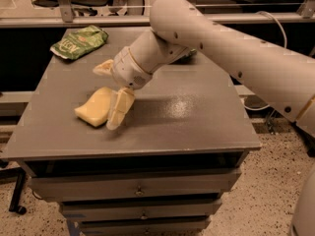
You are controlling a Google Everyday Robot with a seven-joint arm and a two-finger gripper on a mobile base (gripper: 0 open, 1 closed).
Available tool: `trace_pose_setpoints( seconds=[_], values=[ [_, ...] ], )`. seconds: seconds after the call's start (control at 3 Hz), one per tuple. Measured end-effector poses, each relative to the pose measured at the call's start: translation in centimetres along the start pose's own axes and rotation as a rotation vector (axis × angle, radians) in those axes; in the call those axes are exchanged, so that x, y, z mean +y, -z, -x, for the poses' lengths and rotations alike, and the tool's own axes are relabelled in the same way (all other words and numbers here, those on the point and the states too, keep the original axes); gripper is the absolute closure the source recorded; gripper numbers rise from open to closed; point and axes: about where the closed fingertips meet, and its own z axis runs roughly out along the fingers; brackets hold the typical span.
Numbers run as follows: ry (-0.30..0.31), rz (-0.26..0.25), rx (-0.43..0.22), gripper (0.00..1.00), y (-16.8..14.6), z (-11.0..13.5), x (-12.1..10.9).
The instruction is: Pick sponge
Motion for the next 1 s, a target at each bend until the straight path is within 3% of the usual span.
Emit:
trace_pose_setpoints(
  seconds=[0.33,1.0],
  values=[
    [-0.006,0.009,-0.011,0.17,-0.63,-0.25,0.03],
    [-0.025,0.013,-0.023,0.64,-1.21,-0.70,0.51]
  ],
)
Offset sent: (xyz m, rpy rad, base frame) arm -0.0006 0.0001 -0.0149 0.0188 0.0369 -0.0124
